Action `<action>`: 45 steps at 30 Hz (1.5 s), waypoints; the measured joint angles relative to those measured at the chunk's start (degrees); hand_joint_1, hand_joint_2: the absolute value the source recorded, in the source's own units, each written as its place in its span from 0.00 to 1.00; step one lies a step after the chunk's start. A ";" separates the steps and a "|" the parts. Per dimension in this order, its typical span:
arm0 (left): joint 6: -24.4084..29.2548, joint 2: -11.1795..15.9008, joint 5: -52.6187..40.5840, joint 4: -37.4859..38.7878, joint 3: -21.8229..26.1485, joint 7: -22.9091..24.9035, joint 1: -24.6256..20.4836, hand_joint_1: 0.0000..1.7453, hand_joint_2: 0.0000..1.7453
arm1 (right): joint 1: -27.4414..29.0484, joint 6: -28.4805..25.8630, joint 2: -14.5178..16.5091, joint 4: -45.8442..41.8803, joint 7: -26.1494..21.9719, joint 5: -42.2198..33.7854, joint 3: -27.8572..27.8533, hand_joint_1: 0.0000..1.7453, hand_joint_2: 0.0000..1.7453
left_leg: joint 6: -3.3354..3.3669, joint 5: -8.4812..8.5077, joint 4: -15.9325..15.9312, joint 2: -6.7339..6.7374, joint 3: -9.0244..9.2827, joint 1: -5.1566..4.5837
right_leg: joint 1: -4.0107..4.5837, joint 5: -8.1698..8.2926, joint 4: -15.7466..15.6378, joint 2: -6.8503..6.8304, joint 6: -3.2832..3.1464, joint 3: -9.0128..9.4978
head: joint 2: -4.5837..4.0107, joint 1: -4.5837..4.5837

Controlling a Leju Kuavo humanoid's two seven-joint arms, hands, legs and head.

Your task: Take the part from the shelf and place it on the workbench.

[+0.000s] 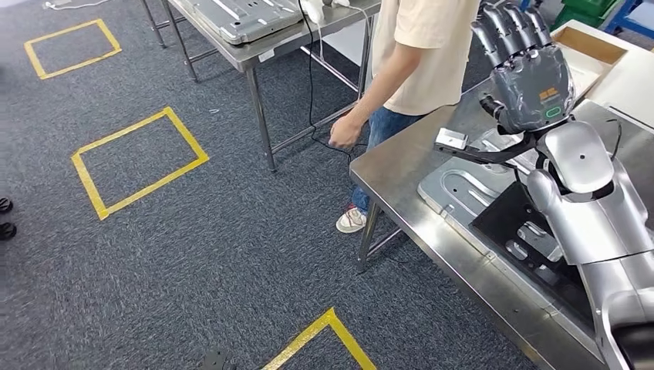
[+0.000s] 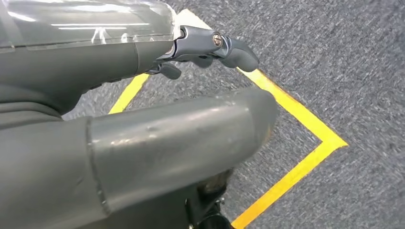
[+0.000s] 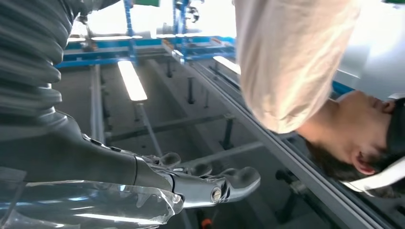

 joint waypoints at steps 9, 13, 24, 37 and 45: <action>2.00 -0.08 -0.36 0.00 0.00 1.24 -0.06 0.00 0.00 | -0.59 -2.72 3.16 3.01 0.25 0.70 1.63 0.00 1.00 | 0.71 4.61 -8.66 4.64 4.27 -0.17 | 0.67 -1.52 0.50 -6.32 1.23 1.19 | 0.00 0.07; 2.40 -0.10 -0.19 0.00 0.03 1.25 0.31 0.00 0.00 | -0.97 -3.30 3.50 3.66 0.20 -0.09 1.65 0.00 1.00 | 2.20 5.31 -9.71 1.95 4.72 0.10 | 0.29 -3.22 1.86 -5.06 2.38 1.16 | 0.00 0.07; 1.13 -0.25 0.82 0.00 0.36 -0.91 0.55 0.00 0.00 | -0.70 -2.61 0.00 2.48 -0.86 -6.77 -1.28 0.00 1.00 | 1.99 5.33 -8.85 -6.30 4.14 0.24 | -0.23 -0.31 1.22 5.45 1.82 -0.80 | 0.00 0.09; 0.61 -0.09 0.65 0.00 0.50 -2.16 0.39 0.00 0.00 | 3.39 -4.08 -1.28 -0.05 -1.86 -7.06 -3.33 0.00 1.00 | 0.38 3.57 -4.54 3.61 2.78 0.18 | 0.54 -0.64 -0.30 -4.09 0.43 1.10 | 0.00 -0.01; 0.59 -0.08 1.01 0.00 0.59 -1.06 0.21 0.00 0.00 | 3.31 -5.47 0.43 1.20 -2.43 -4.11 -3.38 0.00 1.00 | 2.88 5.27 -10.53 1.56 5.47 -0.16 | 0.22 -4.94 5.30 -2.34 2.35 -0.66 | 0.00 0.06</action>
